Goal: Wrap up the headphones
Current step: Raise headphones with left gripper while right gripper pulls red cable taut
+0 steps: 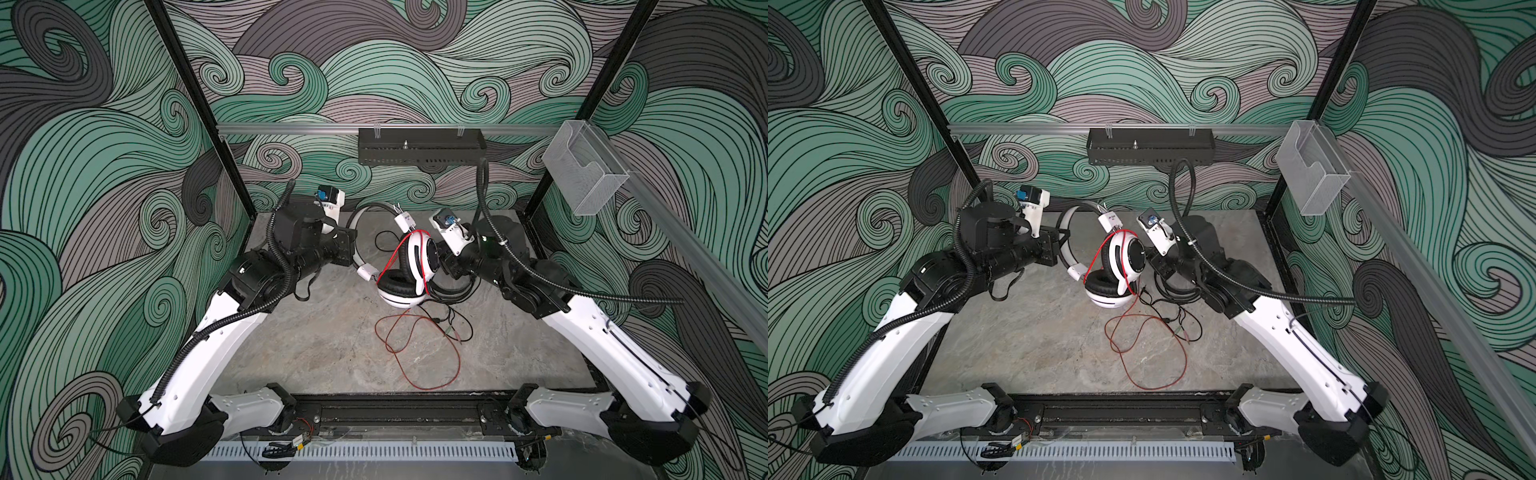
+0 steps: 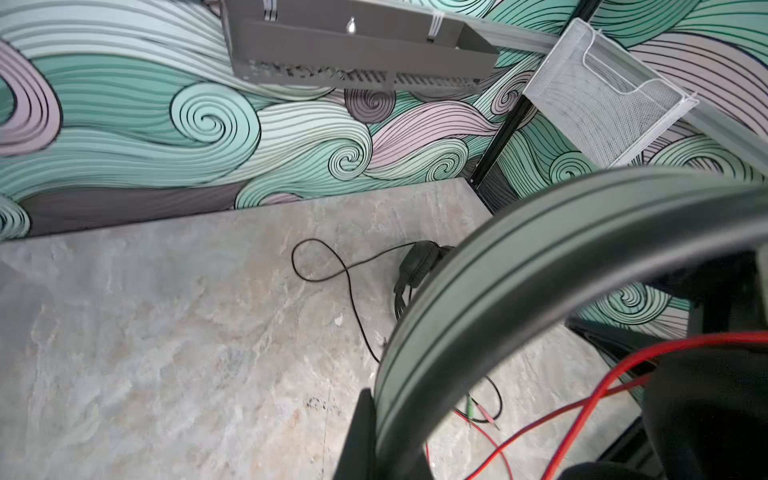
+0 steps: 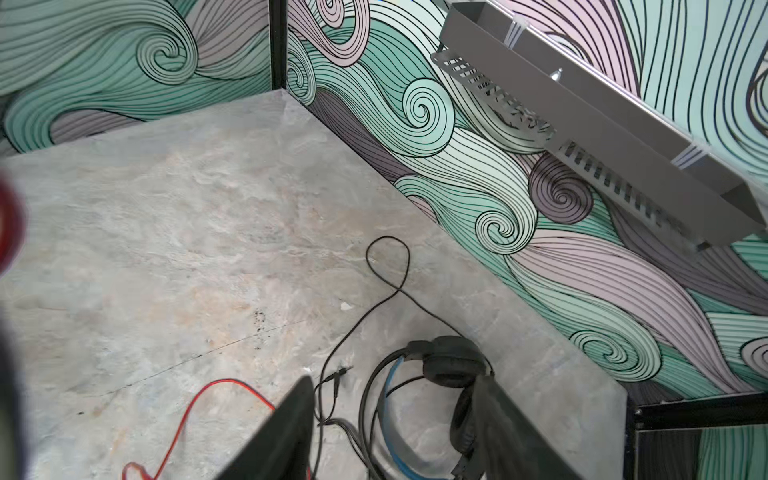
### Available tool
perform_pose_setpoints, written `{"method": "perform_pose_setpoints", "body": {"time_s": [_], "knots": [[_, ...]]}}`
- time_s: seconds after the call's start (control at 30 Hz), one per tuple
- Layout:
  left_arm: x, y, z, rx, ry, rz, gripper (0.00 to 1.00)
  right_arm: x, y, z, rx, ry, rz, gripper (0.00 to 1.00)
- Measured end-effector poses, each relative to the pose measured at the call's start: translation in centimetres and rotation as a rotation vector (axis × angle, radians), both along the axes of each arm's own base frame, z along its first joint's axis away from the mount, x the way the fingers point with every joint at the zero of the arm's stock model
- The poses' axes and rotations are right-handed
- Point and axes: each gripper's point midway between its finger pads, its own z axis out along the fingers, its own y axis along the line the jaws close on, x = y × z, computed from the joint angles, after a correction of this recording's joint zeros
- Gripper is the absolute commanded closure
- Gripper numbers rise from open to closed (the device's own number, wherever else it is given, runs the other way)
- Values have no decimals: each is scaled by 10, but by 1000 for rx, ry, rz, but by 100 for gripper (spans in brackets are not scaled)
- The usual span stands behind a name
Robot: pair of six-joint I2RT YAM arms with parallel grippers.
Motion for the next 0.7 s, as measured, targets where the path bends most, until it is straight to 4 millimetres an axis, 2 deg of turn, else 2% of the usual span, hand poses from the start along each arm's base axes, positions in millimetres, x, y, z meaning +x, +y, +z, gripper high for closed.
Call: {"method": "perform_pose_setpoints", "body": {"time_s": [0.07, 0.13, 0.2, 0.27, 0.37, 0.57, 0.7], "knots": [[2, 2, 5, -47, 41, 24, 100, -10, -15, 6, 82, -15, -4, 16], [2, 4, 8, -90, 77, 40, 100, -21, -26, 11, 155, -29, 5, 16], [0, 5, 10, -127, 112, 51, 100, -34, -26, 11, 213, -23, 46, 15], [-2, 5, 11, -162, 140, 56, 100, -48, -18, 10, 278, 0, 117, 13], [-5, 2, 12, -208, 172, 57, 100, -53, 0, 2, 365, 53, 193, 12], [-6, -4, 12, -289, 224, 64, 100, -38, 40, -36, 478, 223, 286, 10], [-5, -8, 19, -343, 229, 65, 100, -31, 58, -40, 536, 274, 331, 9]]}}
